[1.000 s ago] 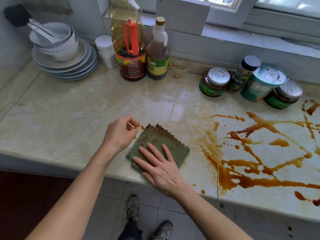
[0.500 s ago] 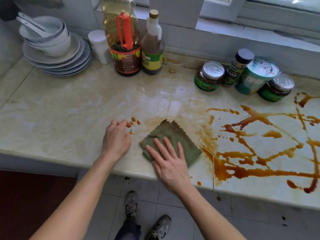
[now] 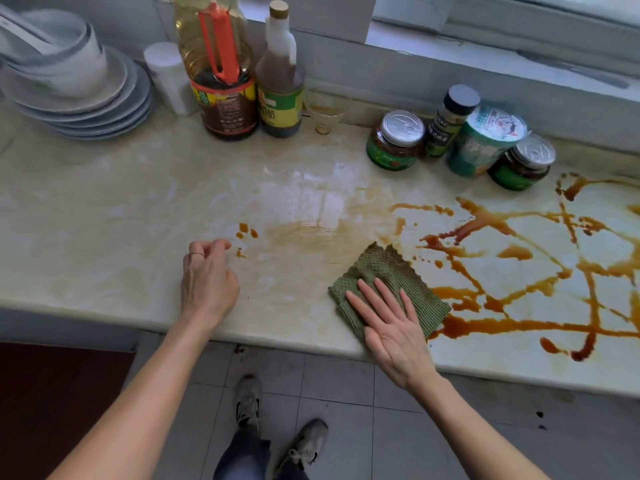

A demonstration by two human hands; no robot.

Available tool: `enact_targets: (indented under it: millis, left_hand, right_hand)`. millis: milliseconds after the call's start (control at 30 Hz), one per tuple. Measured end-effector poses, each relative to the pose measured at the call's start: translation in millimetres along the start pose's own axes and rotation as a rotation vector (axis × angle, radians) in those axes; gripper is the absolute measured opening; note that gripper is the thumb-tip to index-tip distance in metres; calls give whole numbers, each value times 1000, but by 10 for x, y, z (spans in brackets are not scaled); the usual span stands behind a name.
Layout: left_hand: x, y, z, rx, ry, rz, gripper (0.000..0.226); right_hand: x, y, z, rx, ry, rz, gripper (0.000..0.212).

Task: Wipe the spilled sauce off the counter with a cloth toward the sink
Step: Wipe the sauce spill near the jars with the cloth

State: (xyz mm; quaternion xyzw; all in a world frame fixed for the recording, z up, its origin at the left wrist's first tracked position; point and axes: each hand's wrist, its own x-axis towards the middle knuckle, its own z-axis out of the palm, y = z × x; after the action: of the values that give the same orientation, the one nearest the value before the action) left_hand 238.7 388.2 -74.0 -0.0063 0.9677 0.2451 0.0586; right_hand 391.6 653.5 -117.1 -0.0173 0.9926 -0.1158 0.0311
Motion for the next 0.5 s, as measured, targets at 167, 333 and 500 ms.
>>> enact_targets:
  millis: [167, 333, 500]
  left_hand:
    - [14, -56, -23, -15, 38, 2, 46]
    - [109, -61, -21, -24, 39, 21, 45]
    - [275, -159, -123, -49, 67, 22, 45]
  right_hand:
    - [130, -507, 99, 196, 46, -23, 64]
    - [568, -737, 189, 148, 64, -136, 31]
    - [739, -393, 29, 6, 77, 101, 43]
